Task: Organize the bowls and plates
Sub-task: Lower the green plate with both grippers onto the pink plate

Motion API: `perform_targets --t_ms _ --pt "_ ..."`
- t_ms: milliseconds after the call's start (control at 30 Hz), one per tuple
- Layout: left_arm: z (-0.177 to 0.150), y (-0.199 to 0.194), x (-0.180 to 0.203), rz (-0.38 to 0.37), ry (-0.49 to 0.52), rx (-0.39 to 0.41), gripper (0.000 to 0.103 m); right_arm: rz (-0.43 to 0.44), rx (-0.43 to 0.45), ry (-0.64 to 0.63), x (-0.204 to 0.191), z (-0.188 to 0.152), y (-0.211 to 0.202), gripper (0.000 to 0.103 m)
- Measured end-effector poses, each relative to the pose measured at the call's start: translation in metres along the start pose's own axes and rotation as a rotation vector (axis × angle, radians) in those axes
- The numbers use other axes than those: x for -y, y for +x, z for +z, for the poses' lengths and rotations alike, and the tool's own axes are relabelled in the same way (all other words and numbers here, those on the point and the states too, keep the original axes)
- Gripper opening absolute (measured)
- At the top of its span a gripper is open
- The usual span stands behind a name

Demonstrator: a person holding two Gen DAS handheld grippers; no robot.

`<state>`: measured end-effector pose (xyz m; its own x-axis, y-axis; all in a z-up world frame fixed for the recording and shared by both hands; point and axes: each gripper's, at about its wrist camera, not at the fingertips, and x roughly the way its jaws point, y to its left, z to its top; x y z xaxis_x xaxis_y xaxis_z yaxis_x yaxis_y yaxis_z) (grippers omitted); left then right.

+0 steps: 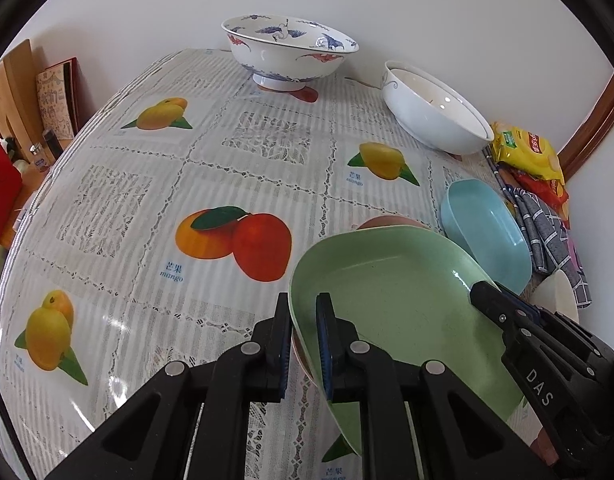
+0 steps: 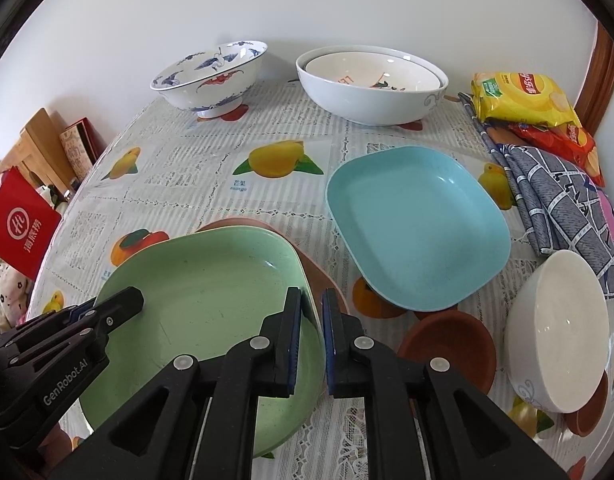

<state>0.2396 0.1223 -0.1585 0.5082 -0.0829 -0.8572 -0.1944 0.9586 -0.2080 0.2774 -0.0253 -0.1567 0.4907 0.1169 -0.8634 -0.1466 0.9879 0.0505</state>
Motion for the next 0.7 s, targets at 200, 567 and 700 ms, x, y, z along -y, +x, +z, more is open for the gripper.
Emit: perform_targets --t_ms 200,567,700 --pt "0.002 0.003 -0.002 -0.011 0.001 0.000 0.015 0.001 0.005 -0.025 -0.003 0.005 0.007 0.012" --pt "0.003 0.000 0.003 -0.027 0.009 -0.004 0.018 0.005 0.023 -0.045 0.000 0.012 0.012 0.018" --pt "0.000 -0.006 0.006 -0.023 0.025 0.001 0.031 0.009 0.037 -0.028 0.004 0.012 0.005 0.025"
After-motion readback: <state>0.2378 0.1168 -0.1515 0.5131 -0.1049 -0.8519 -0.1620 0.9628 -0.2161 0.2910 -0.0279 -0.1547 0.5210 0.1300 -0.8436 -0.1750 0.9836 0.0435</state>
